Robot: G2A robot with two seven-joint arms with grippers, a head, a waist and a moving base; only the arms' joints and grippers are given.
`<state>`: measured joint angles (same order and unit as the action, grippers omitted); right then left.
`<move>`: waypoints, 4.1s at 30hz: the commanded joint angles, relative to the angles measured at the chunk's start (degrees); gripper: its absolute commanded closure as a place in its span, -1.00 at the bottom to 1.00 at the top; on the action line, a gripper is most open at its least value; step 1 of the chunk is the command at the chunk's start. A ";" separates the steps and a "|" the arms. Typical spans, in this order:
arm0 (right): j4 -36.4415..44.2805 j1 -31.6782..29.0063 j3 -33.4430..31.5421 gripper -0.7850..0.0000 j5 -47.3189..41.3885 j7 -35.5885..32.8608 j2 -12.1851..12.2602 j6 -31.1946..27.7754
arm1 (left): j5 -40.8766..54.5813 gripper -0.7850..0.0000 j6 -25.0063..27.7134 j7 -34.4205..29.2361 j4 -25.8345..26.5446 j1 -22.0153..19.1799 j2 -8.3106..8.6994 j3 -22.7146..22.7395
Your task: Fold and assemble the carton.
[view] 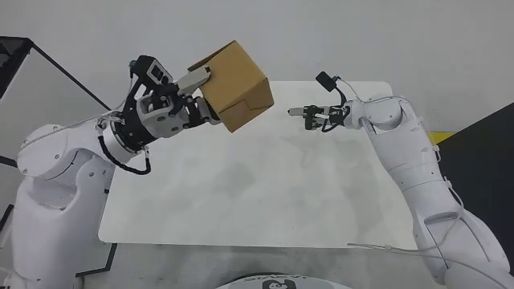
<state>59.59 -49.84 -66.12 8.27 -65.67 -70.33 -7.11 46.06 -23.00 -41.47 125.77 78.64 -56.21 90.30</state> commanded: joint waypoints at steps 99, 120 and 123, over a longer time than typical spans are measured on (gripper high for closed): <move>0.00 0.00 0.00 -1.00 0.00 0.00 0.00 0.00 | -100.82 1.00 81.00 35.01 -16.89 -3.08 6.27 -18.66; 0.00 0.00 0.00 -1.00 0.00 0.00 0.00 0.00 | -125.96 1.00 79.82 54.80 -30.65 -4.15 4.84 -28.23; 0.00 0.00 0.00 -1.00 0.00 0.00 0.00 0.00 | -125.96 1.00 79.82 54.80 -30.65 -4.15 4.84 -28.23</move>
<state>59.59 -49.84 -66.12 8.27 -65.67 -70.33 -7.11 -80.33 56.79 13.44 95.12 74.47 -51.38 62.04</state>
